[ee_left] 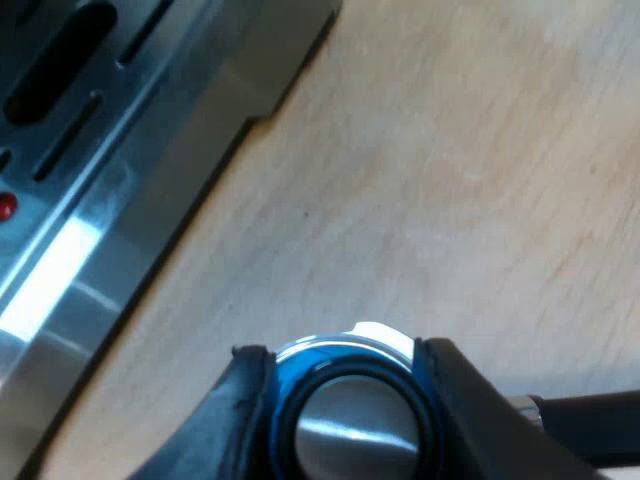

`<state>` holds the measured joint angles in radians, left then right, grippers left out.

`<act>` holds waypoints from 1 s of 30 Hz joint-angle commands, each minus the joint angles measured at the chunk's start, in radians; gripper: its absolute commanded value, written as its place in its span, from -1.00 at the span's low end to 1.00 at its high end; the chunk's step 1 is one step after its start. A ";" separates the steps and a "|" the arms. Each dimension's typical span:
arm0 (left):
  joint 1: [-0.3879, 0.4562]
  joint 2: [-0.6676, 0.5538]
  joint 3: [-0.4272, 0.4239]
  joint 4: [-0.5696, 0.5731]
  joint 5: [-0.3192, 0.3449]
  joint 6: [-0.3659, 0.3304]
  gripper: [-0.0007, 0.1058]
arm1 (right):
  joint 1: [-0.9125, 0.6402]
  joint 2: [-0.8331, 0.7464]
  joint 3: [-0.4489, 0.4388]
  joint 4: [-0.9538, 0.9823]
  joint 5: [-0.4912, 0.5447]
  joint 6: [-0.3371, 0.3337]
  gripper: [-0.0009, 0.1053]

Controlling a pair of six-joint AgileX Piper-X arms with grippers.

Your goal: Grind coffee beans and then tamp

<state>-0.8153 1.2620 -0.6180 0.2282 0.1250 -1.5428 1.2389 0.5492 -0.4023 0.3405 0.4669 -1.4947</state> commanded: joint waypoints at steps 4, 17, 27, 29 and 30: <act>-0.001 -0.005 0.017 -0.021 -0.009 0.006 -0.86 | -0.003 -0.001 -0.004 -0.008 0.009 -0.011 0.36; -0.001 -0.005 0.104 -0.084 0.014 0.006 -0.86 | -0.003 -0.001 -0.004 -0.008 0.009 -0.011 0.36; -0.001 -0.005 0.124 -0.048 0.014 0.006 -0.86 | -0.003 -0.001 -0.004 -0.008 0.009 -0.011 0.36; -0.001 -0.005 0.124 -0.048 0.014 0.006 -0.86 | -0.003 -0.001 -0.004 -0.008 0.009 -0.011 0.36; -0.001 -0.005 0.124 -0.048 0.014 0.006 -0.86 | -0.003 -0.001 -0.004 -0.008 0.009 -0.011 0.36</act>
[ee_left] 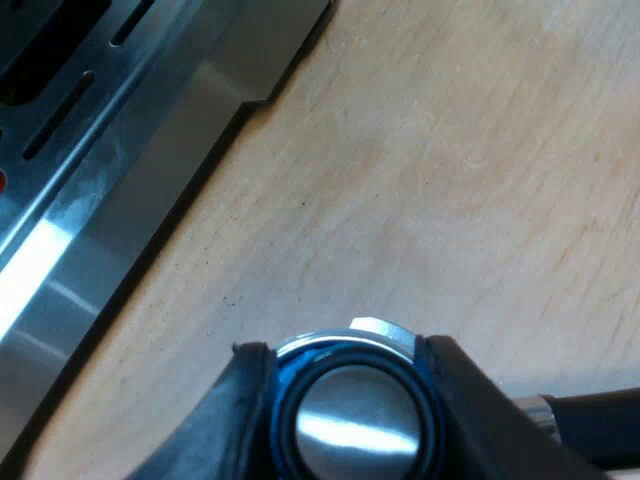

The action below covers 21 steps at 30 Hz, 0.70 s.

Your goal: Grind coffee beans and then tamp

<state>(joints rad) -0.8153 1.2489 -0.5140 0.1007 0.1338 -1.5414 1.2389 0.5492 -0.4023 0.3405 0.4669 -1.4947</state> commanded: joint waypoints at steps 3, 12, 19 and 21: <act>-0.001 0.008 0.017 0.091 0.001 0.004 -0.86 | -0.003 -0.001 -0.004 -0.008 0.009 -0.011 0.36; -0.001 0.008 0.005 0.144 -0.009 0.004 -0.86 | -0.003 -0.001 -0.004 -0.008 0.009 -0.011 0.36; -0.004 0.051 0.005 0.201 -0.006 0.004 -0.86 | -0.003 -0.001 -0.004 -0.008 0.009 -0.011 0.36; -0.004 0.073 0.005 0.210 -0.007 0.004 -0.86 | -0.003 -0.001 -0.004 -0.008 0.009 -0.011 0.36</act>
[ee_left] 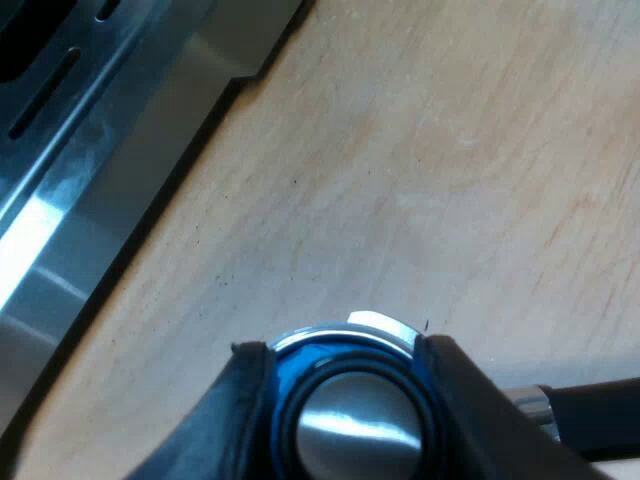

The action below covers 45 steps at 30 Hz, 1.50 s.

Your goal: Grind coffee beans and then tamp

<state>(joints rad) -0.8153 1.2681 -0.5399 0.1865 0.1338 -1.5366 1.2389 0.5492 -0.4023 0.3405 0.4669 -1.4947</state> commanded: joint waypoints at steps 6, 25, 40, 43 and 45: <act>-0.004 0.071 0.031 0.121 -0.002 -0.001 -0.86 | -0.003 -0.001 -0.004 -0.008 0.009 -0.011 0.36; -0.004 0.032 -0.101 0.131 -0.002 -0.001 -0.86 | -0.003 -0.001 -0.004 -0.008 0.009 -0.011 0.36; -0.004 -0.072 -0.164 0.123 -0.002 -0.001 -0.86 | -0.003 -0.001 -0.004 -0.008 0.009 -0.011 0.36; -0.004 -0.110 -0.164 0.128 -0.006 -0.001 -0.86 | -0.003 -0.001 -0.004 -0.008 0.009 -0.011 0.36; -0.004 -0.144 -0.164 0.135 -0.019 -0.001 -0.86 | -0.003 -0.001 -0.004 -0.008 0.007 -0.011 0.36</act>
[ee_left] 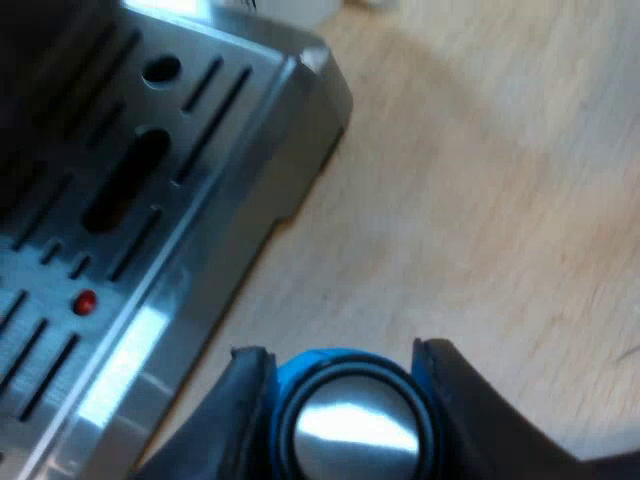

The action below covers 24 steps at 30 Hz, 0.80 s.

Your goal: Grind coffee beans and then tamp

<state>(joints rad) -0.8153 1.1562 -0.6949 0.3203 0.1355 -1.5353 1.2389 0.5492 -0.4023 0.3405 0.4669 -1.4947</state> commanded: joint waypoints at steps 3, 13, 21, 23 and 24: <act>-0.004 -0.074 -0.009 0.012 -0.036 -0.002 -0.86 | -0.003 -0.001 -0.004 -0.026 0.000 -0.011 0.36; 0.014 -0.182 -0.009 0.043 -0.036 -0.016 -0.86 | -0.003 -0.001 -0.004 -0.154 -0.002 -0.099 0.36; 0.150 -0.225 -0.009 0.185 -0.033 -0.016 -0.86 | 0.000 0.007 -0.004 -0.254 -0.090 -0.222 0.36; 0.183 -0.225 -0.009 0.198 -0.028 -0.016 -0.86 | 0.000 0.016 -0.004 -0.259 -0.090 -0.222 0.36; 0.202 -0.225 -0.009 0.202 -0.027 -0.016 -0.86 | 0.000 0.022 -0.004 -0.263 -0.090 -0.222 0.36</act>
<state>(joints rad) -0.6252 0.9435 -0.6959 0.5202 0.1157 -1.5411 1.2389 0.5653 -0.4023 0.0957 0.3858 -1.6975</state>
